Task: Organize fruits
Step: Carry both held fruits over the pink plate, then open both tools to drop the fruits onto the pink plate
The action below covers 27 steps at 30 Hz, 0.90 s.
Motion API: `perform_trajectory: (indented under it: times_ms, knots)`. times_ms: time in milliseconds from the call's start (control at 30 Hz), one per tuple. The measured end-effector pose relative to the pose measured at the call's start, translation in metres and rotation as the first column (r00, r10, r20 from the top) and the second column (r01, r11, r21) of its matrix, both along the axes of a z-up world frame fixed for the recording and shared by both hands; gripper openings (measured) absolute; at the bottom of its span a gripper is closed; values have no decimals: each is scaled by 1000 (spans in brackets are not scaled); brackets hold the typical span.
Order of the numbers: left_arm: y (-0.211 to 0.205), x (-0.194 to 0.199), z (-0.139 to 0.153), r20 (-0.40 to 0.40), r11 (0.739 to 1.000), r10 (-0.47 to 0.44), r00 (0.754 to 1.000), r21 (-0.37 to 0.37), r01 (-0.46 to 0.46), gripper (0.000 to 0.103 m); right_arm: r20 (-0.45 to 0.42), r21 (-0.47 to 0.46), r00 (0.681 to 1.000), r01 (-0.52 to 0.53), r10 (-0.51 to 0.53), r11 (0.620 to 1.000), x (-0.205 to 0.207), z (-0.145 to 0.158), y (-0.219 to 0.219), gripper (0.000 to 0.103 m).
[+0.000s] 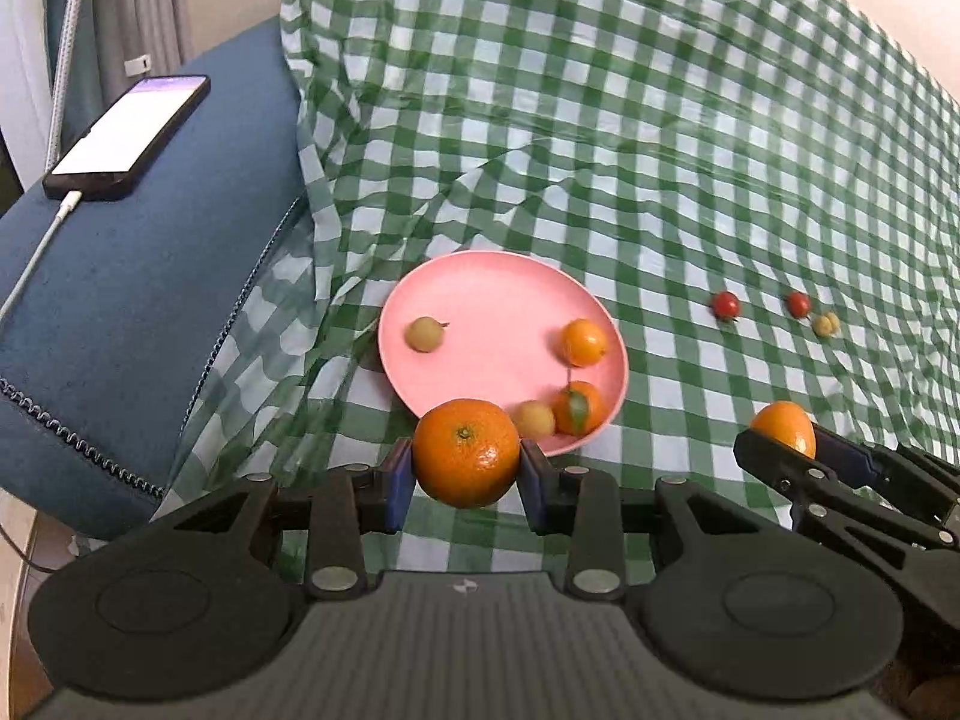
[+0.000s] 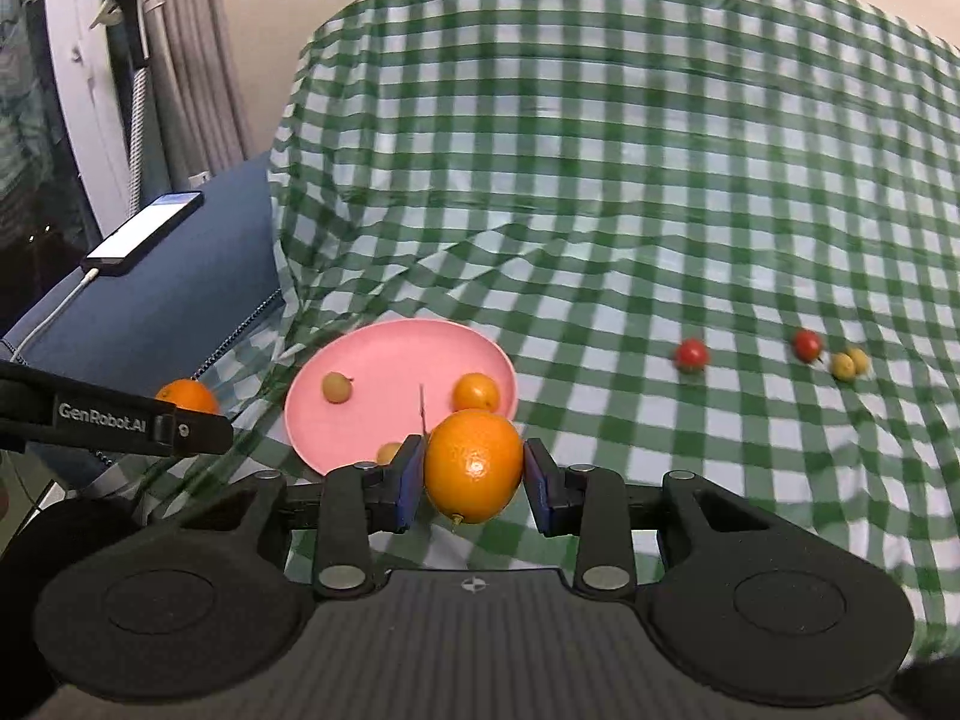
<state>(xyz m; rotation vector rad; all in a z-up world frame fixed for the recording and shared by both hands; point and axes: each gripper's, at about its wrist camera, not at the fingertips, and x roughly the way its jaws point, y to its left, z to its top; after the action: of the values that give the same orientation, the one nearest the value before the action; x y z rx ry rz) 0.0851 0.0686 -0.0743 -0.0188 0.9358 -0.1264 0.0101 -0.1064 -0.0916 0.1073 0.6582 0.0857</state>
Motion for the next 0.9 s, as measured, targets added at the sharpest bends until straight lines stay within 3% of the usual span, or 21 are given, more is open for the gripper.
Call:
perform_trajectory:
  times_ms: [567,900]
  knots:
    - [-3,78,-46,-57,999,-6,998,34,8,40,-86,-16,996,-24,23,1000,87,-41,20,37]
    - [-6,110,-73,-95,998,-6,995,54,11,40,-137,-11,990,-30,29,999,115,-66,24,37]
